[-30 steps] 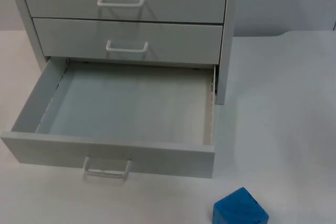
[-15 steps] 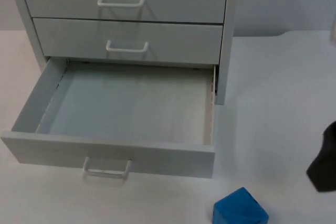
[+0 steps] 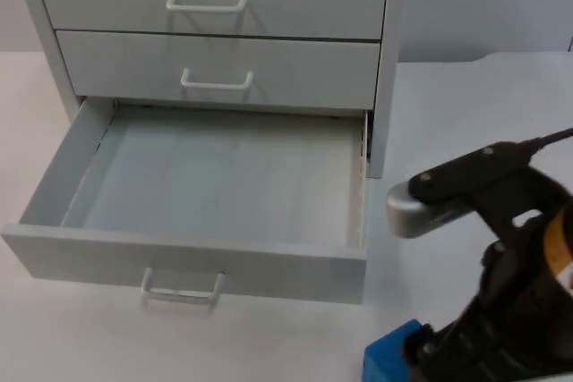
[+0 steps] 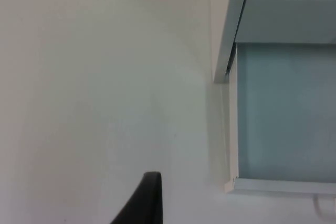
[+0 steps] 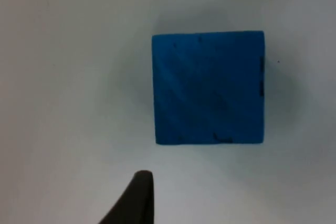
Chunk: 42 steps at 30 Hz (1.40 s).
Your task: Open the drawer with the left hand, place the block into the drawer with the right hand, then close the drawer with the left hand.
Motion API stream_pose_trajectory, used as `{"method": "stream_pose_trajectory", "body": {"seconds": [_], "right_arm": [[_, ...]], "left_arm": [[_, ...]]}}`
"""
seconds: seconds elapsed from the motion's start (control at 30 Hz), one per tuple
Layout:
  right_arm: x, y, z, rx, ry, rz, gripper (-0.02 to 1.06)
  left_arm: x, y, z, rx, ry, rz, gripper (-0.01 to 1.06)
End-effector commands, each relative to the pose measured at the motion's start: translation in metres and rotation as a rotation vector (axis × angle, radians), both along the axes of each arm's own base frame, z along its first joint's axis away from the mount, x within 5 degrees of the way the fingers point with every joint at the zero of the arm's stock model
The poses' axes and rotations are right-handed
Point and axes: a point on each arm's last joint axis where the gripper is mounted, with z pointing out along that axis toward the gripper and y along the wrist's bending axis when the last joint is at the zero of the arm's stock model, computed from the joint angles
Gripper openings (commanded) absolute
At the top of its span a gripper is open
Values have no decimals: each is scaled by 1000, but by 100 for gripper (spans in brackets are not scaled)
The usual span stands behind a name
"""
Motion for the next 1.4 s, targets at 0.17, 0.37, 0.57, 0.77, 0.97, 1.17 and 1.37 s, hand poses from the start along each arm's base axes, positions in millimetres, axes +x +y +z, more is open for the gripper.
{"method": "stream_pose_trajectory", "body": {"seconds": [0.17, 0.37, 0.57, 0.77, 0.97, 1.17, 1.37], "right_arm": [[16, 25, -4, 12, -16, 17, 99], [21, 31, -20, -31, 5, 26, 98], [22, 33, -34, -47, 23, 30, 97], [23, 35, -36, -23, 15, 34, 91], [23, 38, -35, 14, 14, 23, 67], [23, 39, -35, 15, 13, 25, 18], [22, 36, -25, 10, 0, 44, 0]], "left_arm": [[0, 1, 1, -1, -19, 13, 105], [0, 1, 1, -1, -19, 13, 105], [0, 1, 1, -1, -19, 13, 105], [0, 1, 2, -2, -20, 13, 105], [0, 1, 2, -2, -20, 13, 105], [0, 1, 2, -2, -20, 13, 105], [0, 1, 2, -2, -20, 13, 105]]}}
